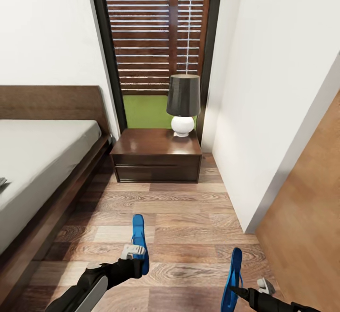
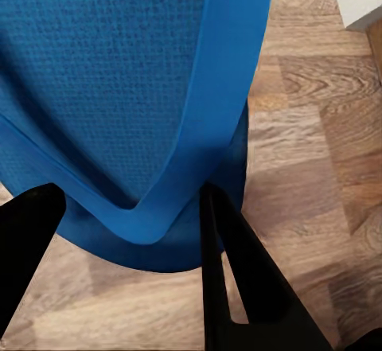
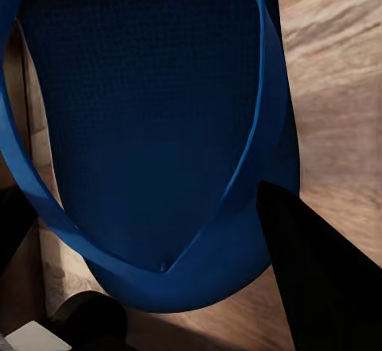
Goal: In the bedroom, move the book from the bed onto either nightstand, and place the two sandals side by side next to the bed.
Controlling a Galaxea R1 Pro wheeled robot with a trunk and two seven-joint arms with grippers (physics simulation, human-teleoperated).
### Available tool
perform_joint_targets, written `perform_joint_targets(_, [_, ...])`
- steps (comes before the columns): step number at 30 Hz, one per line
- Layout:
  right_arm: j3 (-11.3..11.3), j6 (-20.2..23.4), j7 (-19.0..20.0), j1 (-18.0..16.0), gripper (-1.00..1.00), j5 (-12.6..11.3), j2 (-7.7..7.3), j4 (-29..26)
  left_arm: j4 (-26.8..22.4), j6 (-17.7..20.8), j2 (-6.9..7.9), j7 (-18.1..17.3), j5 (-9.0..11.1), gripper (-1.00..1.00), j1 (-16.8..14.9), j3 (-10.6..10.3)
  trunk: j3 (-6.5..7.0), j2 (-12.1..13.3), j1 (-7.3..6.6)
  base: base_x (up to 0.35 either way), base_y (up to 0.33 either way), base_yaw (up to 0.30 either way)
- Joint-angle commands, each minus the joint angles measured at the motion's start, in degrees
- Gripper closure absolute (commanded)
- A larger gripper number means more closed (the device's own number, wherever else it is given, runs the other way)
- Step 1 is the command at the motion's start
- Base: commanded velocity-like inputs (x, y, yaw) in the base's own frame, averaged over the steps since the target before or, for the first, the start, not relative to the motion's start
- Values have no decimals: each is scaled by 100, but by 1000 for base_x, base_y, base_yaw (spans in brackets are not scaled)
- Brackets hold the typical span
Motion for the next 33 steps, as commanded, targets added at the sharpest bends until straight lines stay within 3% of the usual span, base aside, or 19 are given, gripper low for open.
perform_joint_targets(1, [-8, 46, -2, 0, 100, -33, 1, 33, 162, 12, 4, -5, 32, 100, -2, -8, 18, 0, -4, 0, 0, 0])
perform_joint_targets(9, [-7, 32, -3, 3, 100, 172, 3, 490, 990, -70, -16, -32, 45, 100, 0, -3, 195, 10, -24, 0, 0, 0])
perform_joint_targets(20, [-7, 19, -29, 3, 100, 206, 10, 666, 1505, -340, -157, -6, 58, 100, 9, -16, 439, 25, -53, 0, 0, 0])
perform_joint_targets(26, [-7, -566, -34, 3, 100, 206, 20, 933, 1829, -509, -306, -15, 60, 100, 9, -12, 547, 266, -184, 0, 0, 0])
perform_joint_targets(33, [-7, -691, -51, 1, 100, 200, 28, 994, 1994, -779, -360, -17, 48, 100, 9, -15, 672, 546, -338, 0, 0, 0])
